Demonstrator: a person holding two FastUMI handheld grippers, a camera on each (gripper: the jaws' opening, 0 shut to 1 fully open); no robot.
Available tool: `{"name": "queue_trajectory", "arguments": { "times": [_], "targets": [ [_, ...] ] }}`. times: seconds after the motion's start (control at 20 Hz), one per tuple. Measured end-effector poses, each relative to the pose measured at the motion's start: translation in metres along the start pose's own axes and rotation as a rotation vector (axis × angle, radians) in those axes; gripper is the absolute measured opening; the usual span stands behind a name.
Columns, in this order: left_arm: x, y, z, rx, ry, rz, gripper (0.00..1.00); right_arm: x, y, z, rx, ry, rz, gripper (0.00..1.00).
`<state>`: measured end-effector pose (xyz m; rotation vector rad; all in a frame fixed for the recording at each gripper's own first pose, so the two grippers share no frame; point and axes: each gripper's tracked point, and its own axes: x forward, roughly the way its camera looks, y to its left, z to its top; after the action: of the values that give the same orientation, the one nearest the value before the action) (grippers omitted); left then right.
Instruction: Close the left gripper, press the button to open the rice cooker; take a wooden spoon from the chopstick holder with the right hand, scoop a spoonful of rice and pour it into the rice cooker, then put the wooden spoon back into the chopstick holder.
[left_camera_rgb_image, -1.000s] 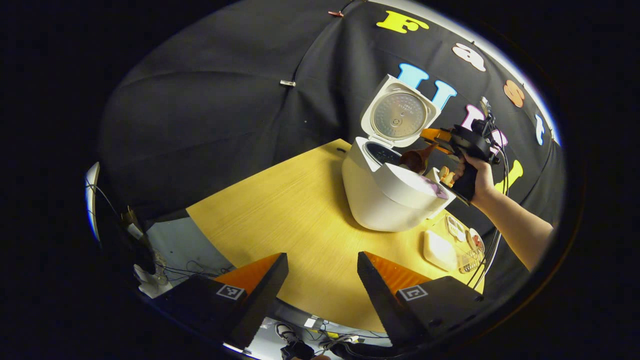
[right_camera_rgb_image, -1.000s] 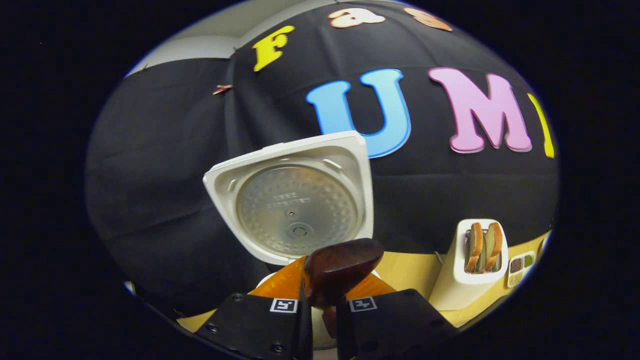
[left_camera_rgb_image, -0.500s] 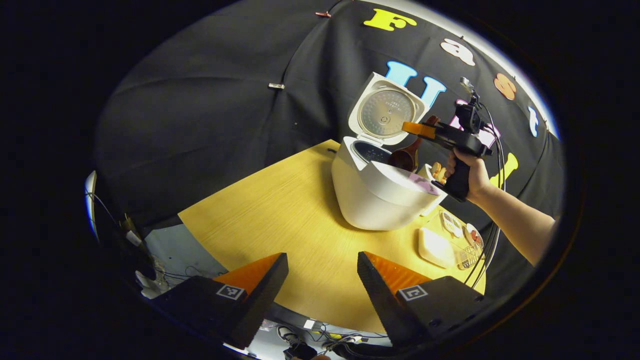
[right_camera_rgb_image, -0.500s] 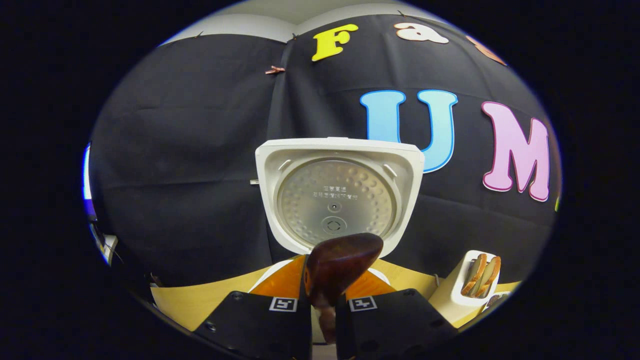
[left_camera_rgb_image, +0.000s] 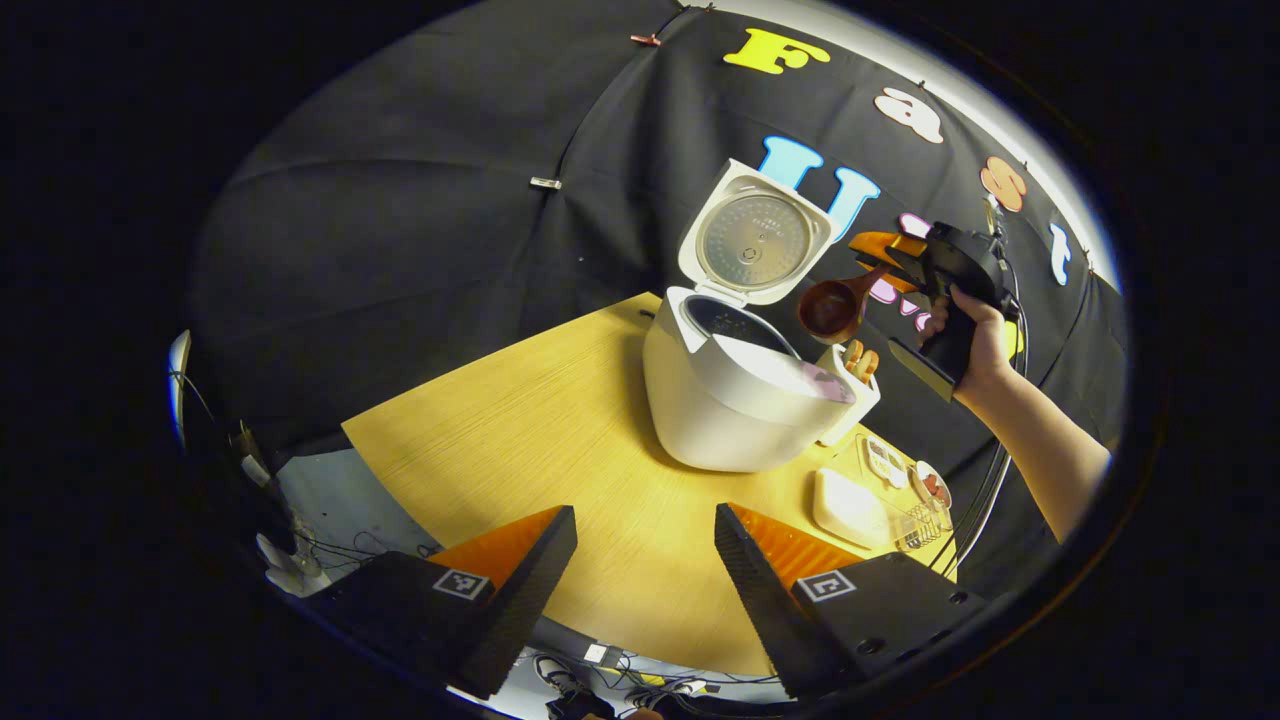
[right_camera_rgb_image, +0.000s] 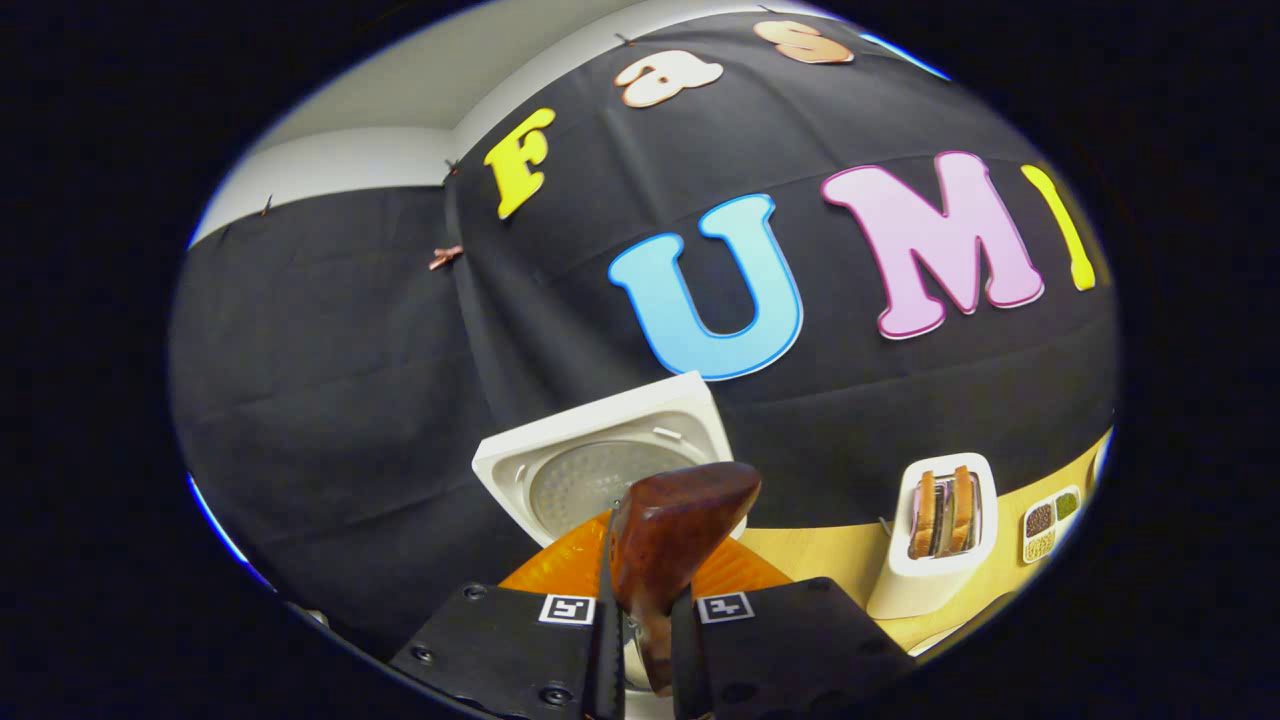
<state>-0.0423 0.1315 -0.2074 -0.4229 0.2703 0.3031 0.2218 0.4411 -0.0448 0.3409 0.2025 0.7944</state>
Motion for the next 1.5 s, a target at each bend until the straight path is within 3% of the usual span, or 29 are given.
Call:
{"name": "queue_trajectory", "arguments": {
  "times": [0.05,0.3,0.7,1.15,1.5],
  "targets": [
    [0.000,-0.004,0.000,0.006,-0.006,-0.010,0.96,-0.012,-0.009,0.012,0.017,-0.016,-0.019,0.22],
    [-0.004,-0.031,0.001,0.044,-0.032,-0.076,0.96,-0.088,-0.065,0.062,0.099,-0.068,-0.124,0.22],
    [-0.003,-0.098,0.021,0.168,-0.094,-0.141,0.96,-0.200,-0.180,0.110,0.081,-0.137,-0.314,0.22],
    [0.009,-0.162,0.022,0.174,-0.116,-0.108,0.96,-0.276,-0.331,0.086,0.134,-0.062,-0.531,0.22],
    [0.014,-0.184,0.018,0.180,-0.110,-0.003,0.96,-0.285,-0.419,0.037,0.188,0.033,-0.597,0.22]
  ]
}}
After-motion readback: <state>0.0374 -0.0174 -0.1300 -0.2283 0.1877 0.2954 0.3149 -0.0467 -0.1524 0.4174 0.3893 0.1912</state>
